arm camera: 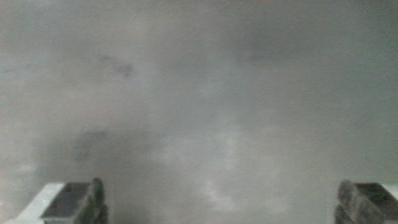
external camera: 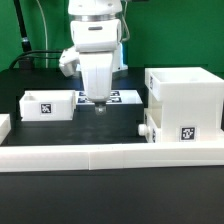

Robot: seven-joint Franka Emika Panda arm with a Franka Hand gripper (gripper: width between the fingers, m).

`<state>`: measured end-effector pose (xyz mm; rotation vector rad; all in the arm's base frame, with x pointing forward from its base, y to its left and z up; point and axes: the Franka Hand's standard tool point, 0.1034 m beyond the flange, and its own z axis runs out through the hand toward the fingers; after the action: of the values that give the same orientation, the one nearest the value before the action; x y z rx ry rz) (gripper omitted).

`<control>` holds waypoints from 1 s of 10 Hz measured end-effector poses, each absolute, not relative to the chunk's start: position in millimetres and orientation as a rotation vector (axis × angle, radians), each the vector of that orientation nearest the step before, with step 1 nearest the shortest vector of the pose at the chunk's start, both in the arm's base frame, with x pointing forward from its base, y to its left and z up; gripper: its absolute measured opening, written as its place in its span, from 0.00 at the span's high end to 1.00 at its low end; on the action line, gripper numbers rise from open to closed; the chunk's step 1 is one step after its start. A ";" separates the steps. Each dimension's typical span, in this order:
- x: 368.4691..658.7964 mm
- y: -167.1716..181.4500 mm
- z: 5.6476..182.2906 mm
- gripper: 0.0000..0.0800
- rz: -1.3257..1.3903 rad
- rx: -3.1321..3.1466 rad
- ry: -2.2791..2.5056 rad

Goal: Assemble drawer

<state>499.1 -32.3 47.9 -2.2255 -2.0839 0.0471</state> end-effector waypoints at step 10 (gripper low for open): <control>462.3 -65.0 58.7 0.19 0.018 -2.586 -1.673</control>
Offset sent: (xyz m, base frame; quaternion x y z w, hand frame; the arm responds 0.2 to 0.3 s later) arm 0.0000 0.0000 0.0000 0.0000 0.0000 0.0000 1.0000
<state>462.3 -65.0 58.7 -2.5856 -1.6731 0.0180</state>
